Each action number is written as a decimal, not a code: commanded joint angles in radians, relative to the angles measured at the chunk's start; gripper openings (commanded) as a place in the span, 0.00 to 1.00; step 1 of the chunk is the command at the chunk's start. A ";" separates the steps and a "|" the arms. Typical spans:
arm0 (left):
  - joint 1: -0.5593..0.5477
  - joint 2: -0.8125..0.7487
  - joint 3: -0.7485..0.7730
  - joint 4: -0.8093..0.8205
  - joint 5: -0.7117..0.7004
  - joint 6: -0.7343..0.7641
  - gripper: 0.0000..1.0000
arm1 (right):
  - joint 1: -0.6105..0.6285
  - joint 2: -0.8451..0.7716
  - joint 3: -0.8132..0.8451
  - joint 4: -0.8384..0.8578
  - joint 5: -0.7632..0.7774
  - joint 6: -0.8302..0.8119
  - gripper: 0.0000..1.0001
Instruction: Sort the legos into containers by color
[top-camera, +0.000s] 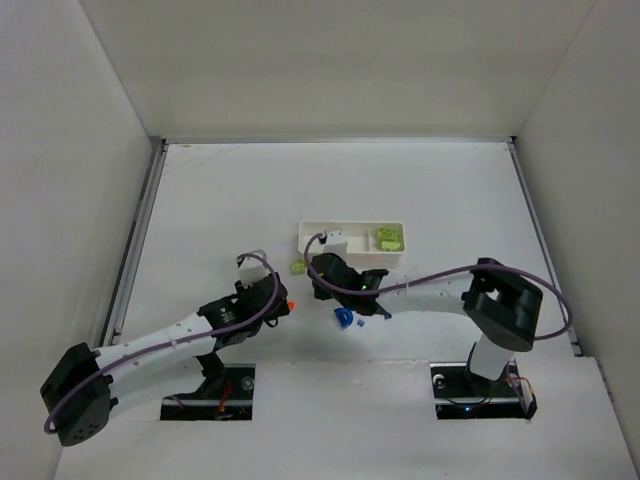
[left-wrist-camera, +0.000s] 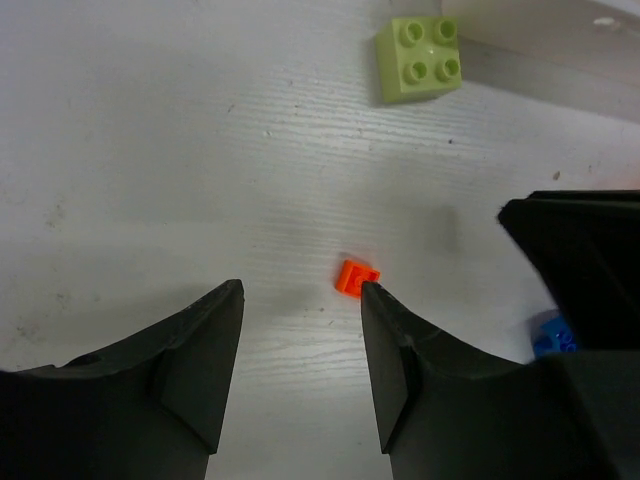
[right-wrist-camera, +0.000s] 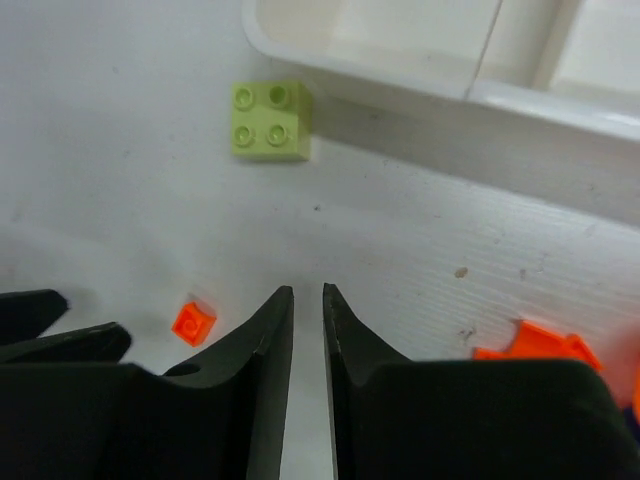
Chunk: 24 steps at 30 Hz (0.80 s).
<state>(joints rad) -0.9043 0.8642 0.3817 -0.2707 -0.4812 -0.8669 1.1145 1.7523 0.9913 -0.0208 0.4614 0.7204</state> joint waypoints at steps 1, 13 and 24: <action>-0.032 0.028 0.005 -0.009 -0.028 -0.029 0.48 | -0.049 -0.173 -0.022 0.016 0.039 -0.039 0.24; 0.038 -0.168 -0.017 -0.076 -0.116 -0.104 0.47 | -0.039 -0.065 0.072 0.042 -0.052 -0.145 0.55; 0.144 -0.220 -0.044 -0.016 -0.034 -0.078 0.48 | -0.025 0.148 0.178 0.071 0.034 -0.159 0.67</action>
<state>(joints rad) -0.7658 0.6567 0.3573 -0.3031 -0.5316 -0.9226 1.0992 1.8717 1.1168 0.0105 0.4343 0.5690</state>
